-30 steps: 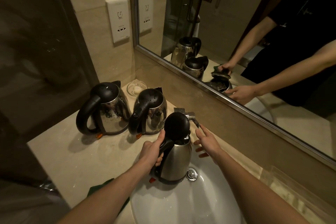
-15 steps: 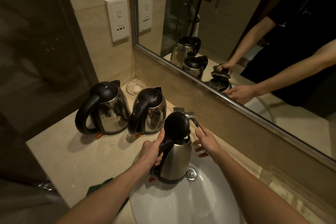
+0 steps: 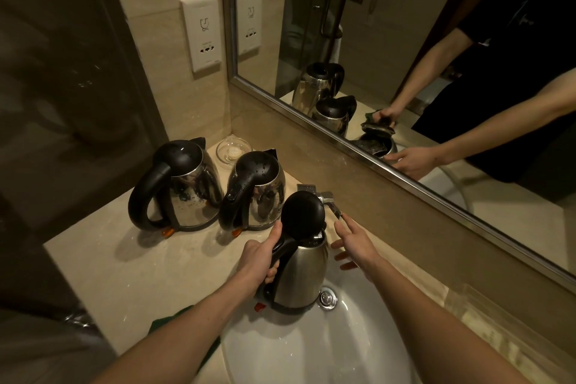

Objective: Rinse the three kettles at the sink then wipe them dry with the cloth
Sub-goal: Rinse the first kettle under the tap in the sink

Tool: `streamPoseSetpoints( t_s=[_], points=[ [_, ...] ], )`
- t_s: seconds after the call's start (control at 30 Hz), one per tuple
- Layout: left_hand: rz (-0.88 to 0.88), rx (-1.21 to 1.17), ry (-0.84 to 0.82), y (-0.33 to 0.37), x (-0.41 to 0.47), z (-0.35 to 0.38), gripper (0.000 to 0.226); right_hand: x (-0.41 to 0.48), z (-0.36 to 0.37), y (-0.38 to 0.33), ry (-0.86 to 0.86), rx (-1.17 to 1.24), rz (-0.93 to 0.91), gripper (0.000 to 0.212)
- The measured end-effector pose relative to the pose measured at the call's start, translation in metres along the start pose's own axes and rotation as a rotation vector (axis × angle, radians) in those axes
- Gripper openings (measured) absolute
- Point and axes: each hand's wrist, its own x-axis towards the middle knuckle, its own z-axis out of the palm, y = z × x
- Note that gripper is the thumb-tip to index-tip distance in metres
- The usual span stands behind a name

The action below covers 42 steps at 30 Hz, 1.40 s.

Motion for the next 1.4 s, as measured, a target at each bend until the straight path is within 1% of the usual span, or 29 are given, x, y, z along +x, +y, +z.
streamPoseSetpoints(
  t_s=[1.13,1.4],
  points=[
    [0.011,-0.019,0.006,0.0046,-0.0042,0.0037,0.068,0.0024,0.0006,0.0008,-0.004,0.010,0.012,0.055],
    [0.008,-0.022,-0.013,0.0034,-0.0045,0.0025,0.067,0.0016,0.0002,-0.0004,-0.010,0.008,0.008,0.055]
  ],
)
